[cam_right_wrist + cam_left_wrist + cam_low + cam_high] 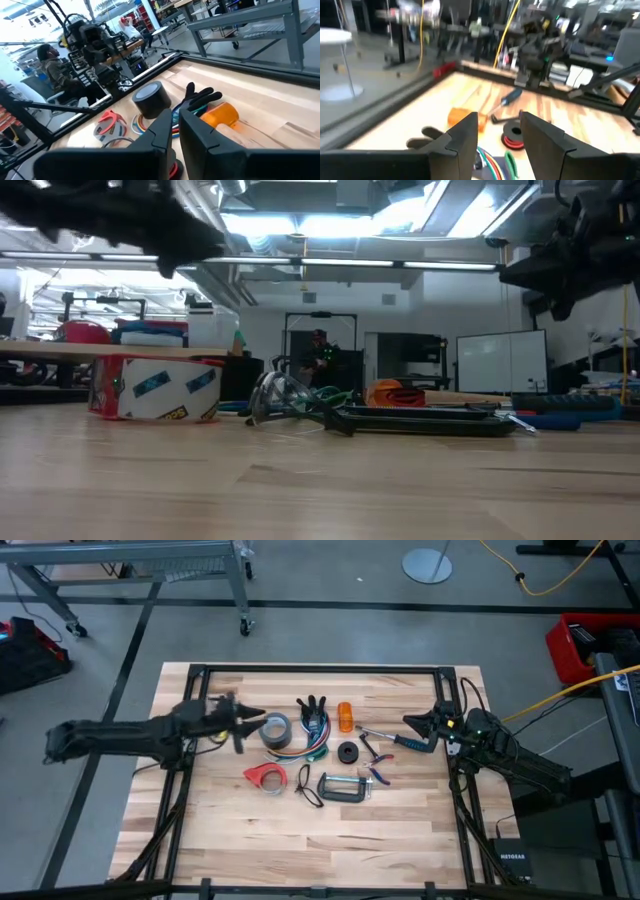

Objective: Coil cords
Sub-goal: Uncoil the wire from the spool

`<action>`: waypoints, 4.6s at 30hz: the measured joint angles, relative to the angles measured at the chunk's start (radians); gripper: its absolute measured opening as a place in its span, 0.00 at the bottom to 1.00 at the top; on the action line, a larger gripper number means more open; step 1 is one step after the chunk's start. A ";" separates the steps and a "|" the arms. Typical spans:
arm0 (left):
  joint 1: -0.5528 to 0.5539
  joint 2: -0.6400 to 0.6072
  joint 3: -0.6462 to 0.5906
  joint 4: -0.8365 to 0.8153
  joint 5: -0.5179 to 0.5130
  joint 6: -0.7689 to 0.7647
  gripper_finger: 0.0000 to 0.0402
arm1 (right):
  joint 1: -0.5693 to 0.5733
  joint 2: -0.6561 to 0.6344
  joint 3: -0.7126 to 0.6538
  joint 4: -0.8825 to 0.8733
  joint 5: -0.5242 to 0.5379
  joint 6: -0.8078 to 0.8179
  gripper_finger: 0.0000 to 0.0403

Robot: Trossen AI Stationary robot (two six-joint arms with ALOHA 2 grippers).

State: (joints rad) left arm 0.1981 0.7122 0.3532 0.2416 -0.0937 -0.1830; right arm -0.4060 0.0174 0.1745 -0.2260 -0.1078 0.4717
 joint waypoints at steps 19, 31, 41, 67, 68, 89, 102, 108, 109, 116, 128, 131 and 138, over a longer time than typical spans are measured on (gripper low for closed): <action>-0.080 0.786 0.432 0.001 0.111 -0.386 0.35 | 0.000 0.206 0.000 -0.010 -0.174 0.075 0.24; -0.084 1.026 0.608 -0.133 0.153 -0.498 0.35 | 0.000 0.435 0.000 0.083 -0.174 0.074 0.43; -0.090 1.135 0.696 -0.126 0.188 -0.556 0.35 | 0.000 0.576 0.000 0.251 -0.174 0.074 0.42; -0.087 1.379 0.918 -0.125 0.241 -0.539 0.31 | 0.001 0.650 0.000 0.288 -0.201 0.073 0.42; -0.087 1.379 0.920 -0.125 0.241 -0.522 0.29 | 0.001 0.650 0.000 0.288 -0.201 0.073 0.42; -0.076 1.248 0.922 -0.206 0.291 -0.381 0.00 | 0.001 0.650 0.000 0.284 -0.201 0.073 0.42; -0.019 0.881 0.922 -0.544 0.211 -0.099 0.00 | 0.001 0.654 0.000 0.522 -0.243 0.044 0.42; -0.040 0.768 0.922 -0.714 0.228 0.081 0.00 | 0.001 0.675 0.000 0.660 -0.168 -0.033 0.42; -0.048 0.758 0.922 -0.740 0.244 0.139 0.00 | 0.002 0.680 0.000 0.672 -0.163 -0.046 0.42; -0.100 0.747 0.922 -0.790 0.330 0.417 0.00 | 0.007 0.757 0.014 0.754 -0.184 -0.136 0.42; -0.098 0.776 0.922 -0.724 0.353 0.363 0.00 | 0.185 1.002 0.162 0.757 -0.216 -0.243 0.42; -0.098 0.778 0.922 -0.724 0.353 0.349 0.00 | 0.211 1.060 0.204 0.756 -0.205 -0.244 0.42; -0.098 0.780 0.922 -0.727 0.352 0.341 0.00 | 0.225 1.170 0.288 0.756 -0.208 -0.249 0.42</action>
State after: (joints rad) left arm 0.0998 1.4921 1.2747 -0.4858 0.2588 0.1578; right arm -0.1806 1.1872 0.4630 0.5301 -0.3156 0.2230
